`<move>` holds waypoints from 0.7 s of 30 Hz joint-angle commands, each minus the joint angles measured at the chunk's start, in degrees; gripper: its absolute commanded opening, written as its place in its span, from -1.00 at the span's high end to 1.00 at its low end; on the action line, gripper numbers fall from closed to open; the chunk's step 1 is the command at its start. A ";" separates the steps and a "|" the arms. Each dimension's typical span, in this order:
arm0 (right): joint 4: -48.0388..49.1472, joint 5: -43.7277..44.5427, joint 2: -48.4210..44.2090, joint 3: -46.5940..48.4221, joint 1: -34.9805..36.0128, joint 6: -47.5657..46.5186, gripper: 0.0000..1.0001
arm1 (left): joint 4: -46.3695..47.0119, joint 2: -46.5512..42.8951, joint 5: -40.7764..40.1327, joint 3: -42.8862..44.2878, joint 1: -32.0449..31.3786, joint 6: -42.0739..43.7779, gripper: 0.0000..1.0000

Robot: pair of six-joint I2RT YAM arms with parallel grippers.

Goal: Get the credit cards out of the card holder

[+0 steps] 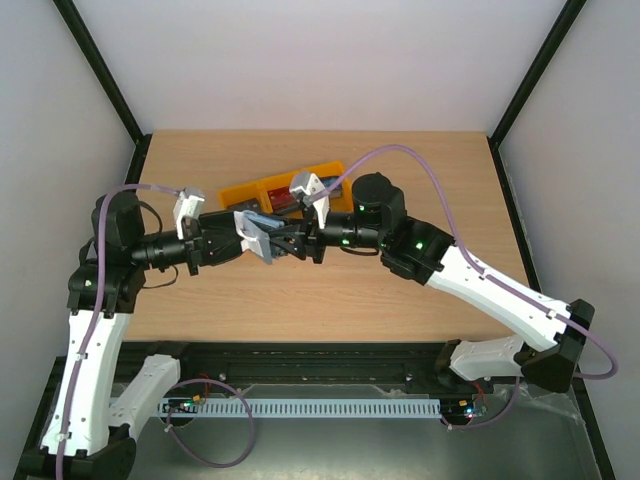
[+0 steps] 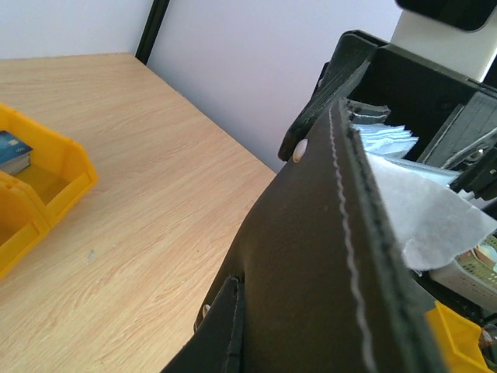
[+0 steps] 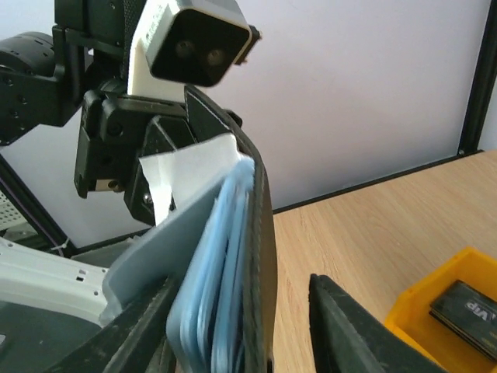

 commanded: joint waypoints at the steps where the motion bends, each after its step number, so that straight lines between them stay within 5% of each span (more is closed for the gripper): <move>1: 6.15 -2.23 2.88 -0.21 0.40 4.62 0.18 | 3.85 -0.89 -0.20 -1.86 0.32 -3.33 0.95; 8: 4.57 1.46 5.47 1.31 1.18 6.95 0.96 | 5.83 -1.01 -1.46 -2.71 0.36 -5.28 0.95; 9: 4.57 2.57 5.67 1.41 1.25 7.67 0.97 | 5.91 -1.07 -2.71 -2.79 0.32 -5.52 0.84; 12: 3.38 10.25 6.75 2.92 2.65 9.79 0.97 | 5.01 -1.26 -8.75 -3.03 0.49 -4.29 -0.45; 14: 0.56 20.67 8.94 5.66 5.14 12.01 0.97 | 3.77 -1.20 -11.48 -2.78 0.49 -2.09 -0.94; 18: -9.43 41.43 14.16 13.33 8.33 16.04 0.97 | 1.28 -1.19 -17.00 -1.84 0.42 2.42 -0.99; 21: -11.08 47.64 15.83 16.21 10.51 17.15 0.97 | -0.13 -1.03 -22.20 -1.61 0.35 5.94 -0.99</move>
